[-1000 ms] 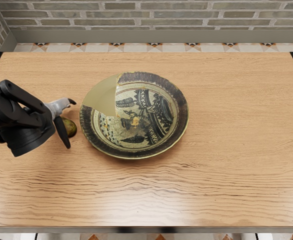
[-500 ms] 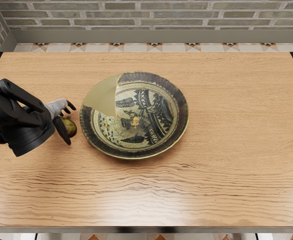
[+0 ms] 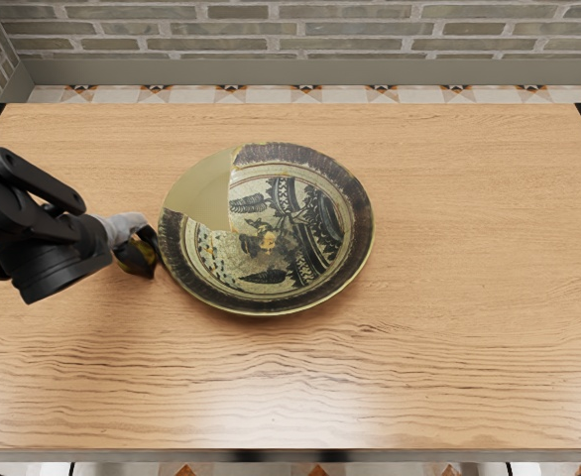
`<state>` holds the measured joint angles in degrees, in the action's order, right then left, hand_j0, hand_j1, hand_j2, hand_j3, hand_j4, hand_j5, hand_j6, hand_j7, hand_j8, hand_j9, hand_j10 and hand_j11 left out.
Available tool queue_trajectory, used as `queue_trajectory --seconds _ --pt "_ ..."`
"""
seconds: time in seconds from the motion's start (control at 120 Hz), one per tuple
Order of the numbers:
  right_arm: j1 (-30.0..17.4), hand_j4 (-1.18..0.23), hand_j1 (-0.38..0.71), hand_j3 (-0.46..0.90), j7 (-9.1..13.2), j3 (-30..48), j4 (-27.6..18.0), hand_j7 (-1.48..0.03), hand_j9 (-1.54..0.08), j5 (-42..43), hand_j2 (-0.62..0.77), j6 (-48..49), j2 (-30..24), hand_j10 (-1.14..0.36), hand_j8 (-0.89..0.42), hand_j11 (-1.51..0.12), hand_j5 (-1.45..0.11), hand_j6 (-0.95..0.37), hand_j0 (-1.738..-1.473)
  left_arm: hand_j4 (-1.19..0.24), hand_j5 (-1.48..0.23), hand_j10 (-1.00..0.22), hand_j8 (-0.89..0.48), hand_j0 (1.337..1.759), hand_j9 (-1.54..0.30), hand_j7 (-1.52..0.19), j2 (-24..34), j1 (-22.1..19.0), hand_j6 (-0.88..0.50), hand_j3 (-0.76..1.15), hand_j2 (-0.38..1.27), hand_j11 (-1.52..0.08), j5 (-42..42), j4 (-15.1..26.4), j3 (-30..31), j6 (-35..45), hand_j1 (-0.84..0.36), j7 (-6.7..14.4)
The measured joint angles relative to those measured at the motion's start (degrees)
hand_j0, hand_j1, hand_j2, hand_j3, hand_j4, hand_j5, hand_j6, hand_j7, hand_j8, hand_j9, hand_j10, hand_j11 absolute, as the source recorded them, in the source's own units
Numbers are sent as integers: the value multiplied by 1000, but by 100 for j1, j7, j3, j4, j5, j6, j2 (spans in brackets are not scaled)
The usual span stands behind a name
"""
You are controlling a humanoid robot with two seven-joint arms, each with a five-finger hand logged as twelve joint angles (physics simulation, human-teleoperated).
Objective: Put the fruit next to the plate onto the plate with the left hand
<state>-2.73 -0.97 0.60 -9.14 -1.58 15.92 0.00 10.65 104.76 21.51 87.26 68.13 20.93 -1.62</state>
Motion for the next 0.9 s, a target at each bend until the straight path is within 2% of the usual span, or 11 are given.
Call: queue_trajectory --seconds 0.1,0.108,0.125,0.15,0.208,0.358,0.5,0.633,0.767,0.817,0.9 --pt "0 -12 -334 0 0 1 0 -16 -16 0 -3 0 0 -13 -12 -16 -16 -12 -1658 -891 -986 -327 -71 1658 -871 -631 92 17 -363 0 397 -724 -26 8 17 -35 -609 -60" --pt "0 -12 -334 0 0 1 0 -16 -16 0 -3 0 0 -13 -12 -16 -16 -12 -1658 -891 -991 -294 -96 1658 -838 -636 101 22 -371 0 403 -738 -30 8 23 -35 -608 -38" --pt "0 -12 -334 0 0 1 0 -16 -16 0 -3 -1 0 -12 -12 -16 -16 -12 -1658 -891 -999 -341 -132 1658 -765 -675 108 26 -370 0 406 -670 -28 9 36 -38 -600 -46" --pt "0 -12 -334 0 0 1 0 -16 -16 0 -3 0 0 -13 -12 -16 -16 -12 -1658 -883 -1022 -368 -267 1658 -594 -755 142 49 -387 0 438 -721 -18 13 53 -48 -590 -108" --pt "0 -12 -334 0 0 1 0 -16 -16 0 -3 -1 0 -12 -12 -16 -16 -12 -1658 -880 -1051 -423 -353 1656 -735 -851 203 125 -453 0 478 -829 57 20 122 -61 -544 -35" --pt "0 -12 -334 0 0 1 0 -16 -16 0 -3 -1 0 -12 -12 -16 -16 -12 -1658 -861 -1126 -440 -323 1646 -968 -1021 398 367 -484 0 357 -1021 117 28 258 -162 -433 149" --pt "0 -12 -334 0 0 1 0 -16 -16 0 -3 -1 0 -12 -12 -16 -16 -12 -1658 -859 -1150 -452 -325 1642 -1079 -1098 520 974 -489 0 291 -1111 138 26 295 -403 -387 288" --pt "0 -12 -334 0 0 1 0 -16 -16 0 -2 0 0 -12 -12 -16 -16 -12 -1658 -856 -1164 -439 -316 1641 -1135 -1140 455 1225 -492 0 261 -1159 126 13 -155 -608 -365 323" --pt "0 -12 -334 0 0 1 0 -16 -16 0 -3 0 0 -12 -12 -16 -16 -12 -1658 -842 -1195 -399 -255 1638 -1177 -1190 204 1355 -455 0 467 -1191 121 6 -887 -709 -475 330" --pt "0 -12 -334 0 0 1 0 -16 -16 0 -3 -1 0 -12 -12 -16 -16 -12 -1658 -833 -1215 -378 -226 1634 -1194 -1213 109 1362 -417 0 613 -1206 120 2 -1060 -732 -550 332" --pt "0 -12 -334 0 0 1 0 -16 -16 0 -3 -1 0 -12 -12 -16 -16 -12 -1658 -828 -1226 -374 -229 1633 -1210 -1235 47 1345 -443 0 553 -1206 119 -22 -1254 -745 -521 337"
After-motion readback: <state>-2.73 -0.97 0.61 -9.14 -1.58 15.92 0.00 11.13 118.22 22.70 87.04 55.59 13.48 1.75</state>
